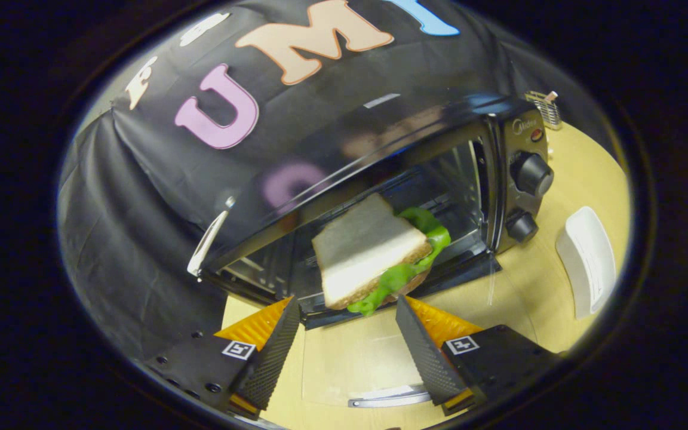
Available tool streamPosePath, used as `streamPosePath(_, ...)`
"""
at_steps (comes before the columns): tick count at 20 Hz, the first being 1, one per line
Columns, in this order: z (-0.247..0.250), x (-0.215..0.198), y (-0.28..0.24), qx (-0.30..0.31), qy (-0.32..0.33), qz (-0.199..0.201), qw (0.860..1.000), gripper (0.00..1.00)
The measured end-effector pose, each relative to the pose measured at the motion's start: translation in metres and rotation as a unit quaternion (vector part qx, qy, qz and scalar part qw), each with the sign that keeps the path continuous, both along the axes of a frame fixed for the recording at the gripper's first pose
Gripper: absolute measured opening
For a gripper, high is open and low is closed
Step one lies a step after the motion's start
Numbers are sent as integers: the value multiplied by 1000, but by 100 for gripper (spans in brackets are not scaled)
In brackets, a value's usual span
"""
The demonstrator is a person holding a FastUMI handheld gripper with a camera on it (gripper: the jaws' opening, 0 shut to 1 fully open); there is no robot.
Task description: Open the toaster oven, put the food inside, and close the toaster oven door.
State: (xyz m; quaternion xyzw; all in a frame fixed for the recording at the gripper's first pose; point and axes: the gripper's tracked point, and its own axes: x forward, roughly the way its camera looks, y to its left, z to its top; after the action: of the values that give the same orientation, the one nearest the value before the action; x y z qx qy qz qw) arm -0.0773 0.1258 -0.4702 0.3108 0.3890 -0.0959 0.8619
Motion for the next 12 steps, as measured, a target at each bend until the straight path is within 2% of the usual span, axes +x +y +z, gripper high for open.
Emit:
streamPosePath(4,13,-14,5,-4,-10,22,1000,99)
streamPosePath(8,24,-52,25,-8,-4,74,997,99)
streamPosePath(12,16,-94,39,-26,44,132,990,99)
